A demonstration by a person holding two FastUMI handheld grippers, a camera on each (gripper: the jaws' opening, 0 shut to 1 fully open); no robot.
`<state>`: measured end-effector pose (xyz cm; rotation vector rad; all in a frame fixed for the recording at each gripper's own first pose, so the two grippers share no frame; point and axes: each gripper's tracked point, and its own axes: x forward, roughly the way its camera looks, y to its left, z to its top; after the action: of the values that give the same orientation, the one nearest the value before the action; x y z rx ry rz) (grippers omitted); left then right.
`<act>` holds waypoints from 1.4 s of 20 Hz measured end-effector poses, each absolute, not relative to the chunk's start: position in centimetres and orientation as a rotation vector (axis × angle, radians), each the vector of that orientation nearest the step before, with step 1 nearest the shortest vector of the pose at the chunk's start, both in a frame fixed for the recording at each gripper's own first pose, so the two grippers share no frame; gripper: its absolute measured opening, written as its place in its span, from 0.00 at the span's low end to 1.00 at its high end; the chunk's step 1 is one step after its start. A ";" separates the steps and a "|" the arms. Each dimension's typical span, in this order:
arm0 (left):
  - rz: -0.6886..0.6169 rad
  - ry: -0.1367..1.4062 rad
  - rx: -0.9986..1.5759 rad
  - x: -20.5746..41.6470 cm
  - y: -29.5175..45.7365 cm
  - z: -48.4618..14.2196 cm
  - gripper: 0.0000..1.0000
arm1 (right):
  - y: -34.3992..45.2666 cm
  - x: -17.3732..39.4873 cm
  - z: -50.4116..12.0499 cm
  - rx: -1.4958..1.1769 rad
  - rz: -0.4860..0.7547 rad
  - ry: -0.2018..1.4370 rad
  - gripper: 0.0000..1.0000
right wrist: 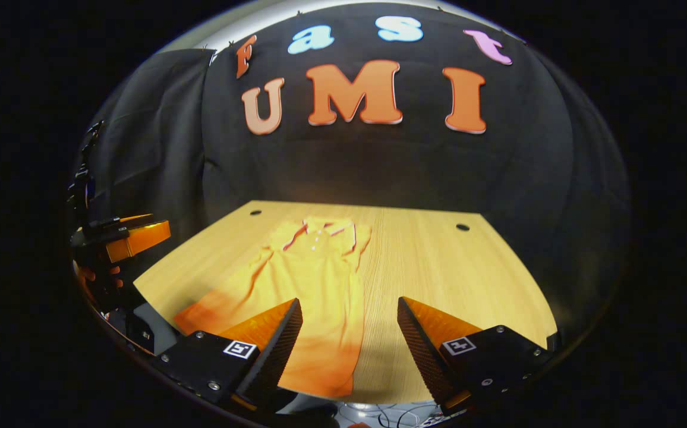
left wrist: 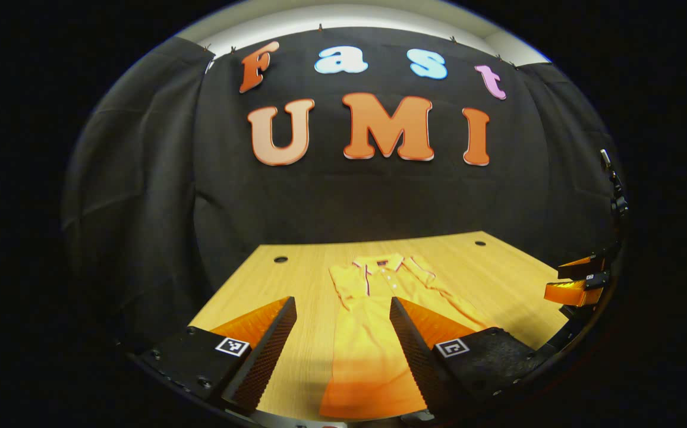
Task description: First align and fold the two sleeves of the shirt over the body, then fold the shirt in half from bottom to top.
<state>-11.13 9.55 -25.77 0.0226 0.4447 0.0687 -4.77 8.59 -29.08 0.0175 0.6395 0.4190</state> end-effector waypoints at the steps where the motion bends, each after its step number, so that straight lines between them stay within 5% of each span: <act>1: 0.061 0.484 0.017 -11.7 9.5 -27.2 0.98 | 8.7 -5.2 -30.4 0.009 0.424 0.679 0.98; 13: 0.063 0.972 -0.011 -15.6 10.4 -38.6 0.99 | 9.3 -12.1 -40.1 0.022 0.438 1.103 0.99; 23: 0.030 1.185 -0.042 -18.8 10.9 -42.3 0.97 | 10.8 -12.0 -42.6 0.061 0.386 1.230 0.99; 28: -0.009 1.252 -0.010 -18.7 10.1 -42.5 0.97 | 10.6 -13.2 -43.0 -0.111 0.403 1.323 0.72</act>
<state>-18.70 10.07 -42.53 -0.0097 1.2519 -0.0085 -13.16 10.63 -43.04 -0.1105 1.3230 0.4027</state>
